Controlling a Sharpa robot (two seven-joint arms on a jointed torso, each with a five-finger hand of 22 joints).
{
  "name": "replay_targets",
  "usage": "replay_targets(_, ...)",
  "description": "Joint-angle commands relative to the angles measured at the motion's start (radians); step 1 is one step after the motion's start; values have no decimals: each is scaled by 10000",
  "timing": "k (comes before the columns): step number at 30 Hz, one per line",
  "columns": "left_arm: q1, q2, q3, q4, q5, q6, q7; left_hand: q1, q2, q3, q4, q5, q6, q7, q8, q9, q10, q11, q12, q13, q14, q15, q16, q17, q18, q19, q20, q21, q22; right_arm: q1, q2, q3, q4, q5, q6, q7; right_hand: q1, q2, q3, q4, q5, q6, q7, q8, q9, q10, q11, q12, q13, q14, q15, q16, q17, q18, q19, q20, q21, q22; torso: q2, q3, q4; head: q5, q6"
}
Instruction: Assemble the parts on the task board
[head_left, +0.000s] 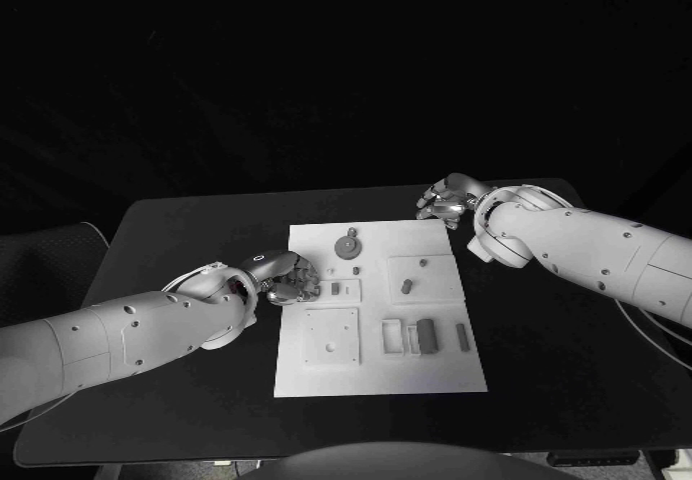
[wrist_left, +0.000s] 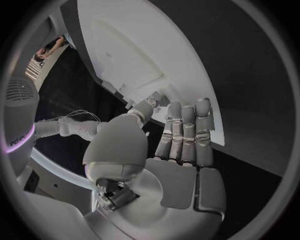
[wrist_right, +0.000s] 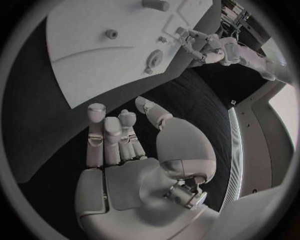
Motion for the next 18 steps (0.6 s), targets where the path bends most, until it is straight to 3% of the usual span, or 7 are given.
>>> replay_targets(1,-9,-6,-3,36,66,-275,205,214,-6,32,-177,-20,205,9,102,42,105,-52,82,-12,67,-44,121,-29,601,161,-34,-13,82,-2,4,1,5,-14,143,42,-103,-13,63,-7,61,55,99,62,-12,-63,-2,54,-16,-16,2,39,-14,597,-5,-94,-70,126,1,-1,0,3,1)
replay_targets(6,-9,-18,-3,59,94,-377,327,524,-46,100,-286,-21,594,35,305,141,163,-74,157,-33,118,-92,227,-91,589,247,-76,28,109,-2,4,1,4,-14,158,36,-106,-12,63,-6,60,55,99,63,-12,-63,-2,54,-17,-16,3,39,-14,597,-5,-93,-70,126,1,1,-2,11,2)
replay_targets(18,-9,-29,-3,94,181,-565,460,739,-122,102,-301,-22,769,45,377,184,203,-85,204,-58,148,-121,298,-147,575,290,-107,49,128,-2,0,1,8,-14,169,26,-110,-10,63,-4,59,55,100,63,-12,-63,-1,54,-18,-16,4,38,-15,597,-5,-93,-71,125,0,1,-2,14,7)
